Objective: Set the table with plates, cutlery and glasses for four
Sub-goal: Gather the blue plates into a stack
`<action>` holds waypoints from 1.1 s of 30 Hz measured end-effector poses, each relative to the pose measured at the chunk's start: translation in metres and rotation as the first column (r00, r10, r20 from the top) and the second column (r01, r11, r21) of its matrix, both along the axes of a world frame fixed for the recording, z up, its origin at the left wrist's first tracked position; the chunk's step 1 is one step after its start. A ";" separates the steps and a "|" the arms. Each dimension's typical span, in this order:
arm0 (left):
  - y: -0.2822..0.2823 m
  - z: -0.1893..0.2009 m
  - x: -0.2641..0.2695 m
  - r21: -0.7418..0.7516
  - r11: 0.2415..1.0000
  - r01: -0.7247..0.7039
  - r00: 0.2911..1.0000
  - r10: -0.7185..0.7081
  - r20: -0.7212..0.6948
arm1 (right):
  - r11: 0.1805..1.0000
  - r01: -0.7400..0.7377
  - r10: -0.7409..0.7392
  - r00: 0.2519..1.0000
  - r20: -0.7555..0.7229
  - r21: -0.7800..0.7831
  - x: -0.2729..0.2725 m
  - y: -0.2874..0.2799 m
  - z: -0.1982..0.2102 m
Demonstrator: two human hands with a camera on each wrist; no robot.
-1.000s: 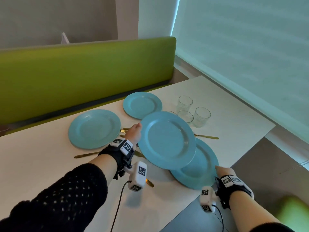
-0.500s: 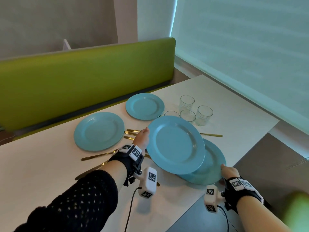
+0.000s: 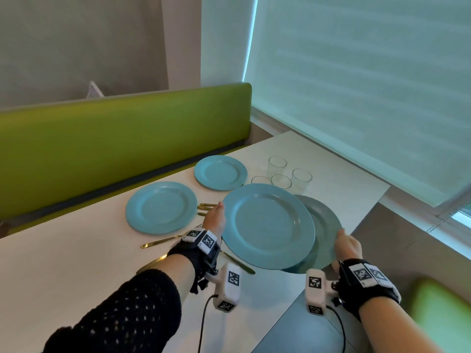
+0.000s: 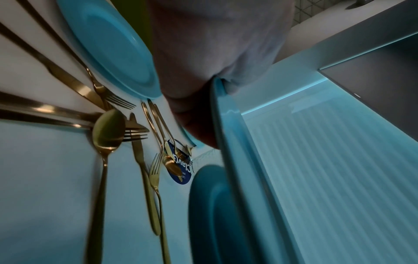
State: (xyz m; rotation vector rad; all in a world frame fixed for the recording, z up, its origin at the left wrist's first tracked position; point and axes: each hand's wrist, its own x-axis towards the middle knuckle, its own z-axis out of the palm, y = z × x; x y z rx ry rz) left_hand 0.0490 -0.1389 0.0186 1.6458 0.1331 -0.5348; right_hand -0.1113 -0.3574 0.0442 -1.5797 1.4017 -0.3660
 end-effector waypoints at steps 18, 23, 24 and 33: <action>0.103 0.009 0.001 0.220 0.969 -0.111 0.980 0.070 0.185 | 0.947 -0.036 -0.112 0.894 0.433 0.318 0.041 0.153 0.012; 0.110 -0.003 0.019 0.187 0.980 -0.060 0.989 0.033 0.147 | 0.962 -0.150 0.036 0.898 0.438 0.228 0.075 0.148 0.000; 0.112 -0.003 0.026 0.182 0.982 -0.052 0.991 0.028 0.132 | 0.963 -0.170 0.066 0.902 0.427 0.210 0.083 0.145 0.000; 0.163 -0.058 0.124 0.650 0.760 0.000 0.991 0.087 -0.102 | 0.950 -0.293 0.251 0.922 0.296 0.105 0.156 0.104 -0.026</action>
